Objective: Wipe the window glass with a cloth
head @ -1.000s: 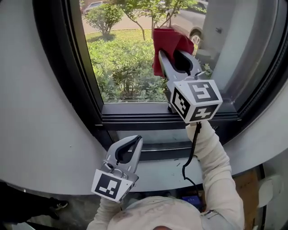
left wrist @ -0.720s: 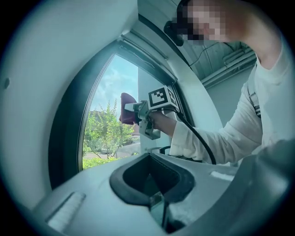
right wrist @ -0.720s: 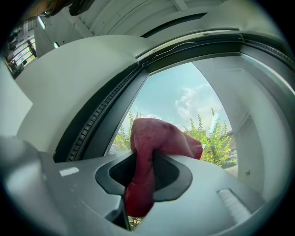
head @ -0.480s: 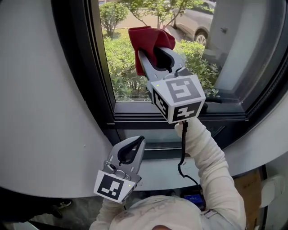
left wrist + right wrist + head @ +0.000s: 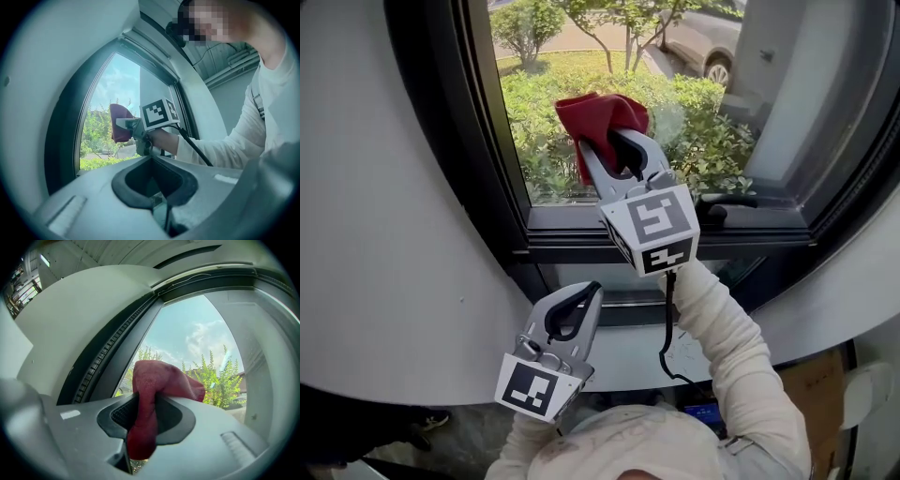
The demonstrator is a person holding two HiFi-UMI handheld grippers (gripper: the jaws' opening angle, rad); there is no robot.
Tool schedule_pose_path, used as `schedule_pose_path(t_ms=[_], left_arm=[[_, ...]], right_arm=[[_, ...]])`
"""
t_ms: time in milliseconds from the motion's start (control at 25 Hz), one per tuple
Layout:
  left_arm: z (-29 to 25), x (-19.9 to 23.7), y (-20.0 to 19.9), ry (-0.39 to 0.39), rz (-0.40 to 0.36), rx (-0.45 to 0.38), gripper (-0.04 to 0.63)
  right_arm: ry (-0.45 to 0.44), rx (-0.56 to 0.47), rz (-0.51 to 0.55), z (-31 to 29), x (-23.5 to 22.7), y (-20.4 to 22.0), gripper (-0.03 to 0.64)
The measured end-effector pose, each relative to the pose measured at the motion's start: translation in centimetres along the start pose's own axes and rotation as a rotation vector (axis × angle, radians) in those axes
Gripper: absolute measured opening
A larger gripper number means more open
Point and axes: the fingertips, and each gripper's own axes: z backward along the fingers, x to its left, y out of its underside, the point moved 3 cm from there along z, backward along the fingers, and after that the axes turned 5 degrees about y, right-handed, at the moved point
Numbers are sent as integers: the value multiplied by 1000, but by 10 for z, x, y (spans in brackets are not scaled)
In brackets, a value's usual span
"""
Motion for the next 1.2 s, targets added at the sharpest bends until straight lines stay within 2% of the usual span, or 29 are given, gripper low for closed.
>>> schedule_pose_path(t_ms=[280, 880, 1200], left_arm=[[-26, -23, -3, 35, 4, -10, 0], [-111, -98, -11, 144, -19, -36, 0], [-142, -128, -11, 182, -36, -38, 0]], right_arm=[[39, 14, 28, 29, -54, 4, 118], [180, 32, 44, 116, -204, 13, 120], [259, 27, -39, 155, -272, 22, 121]])
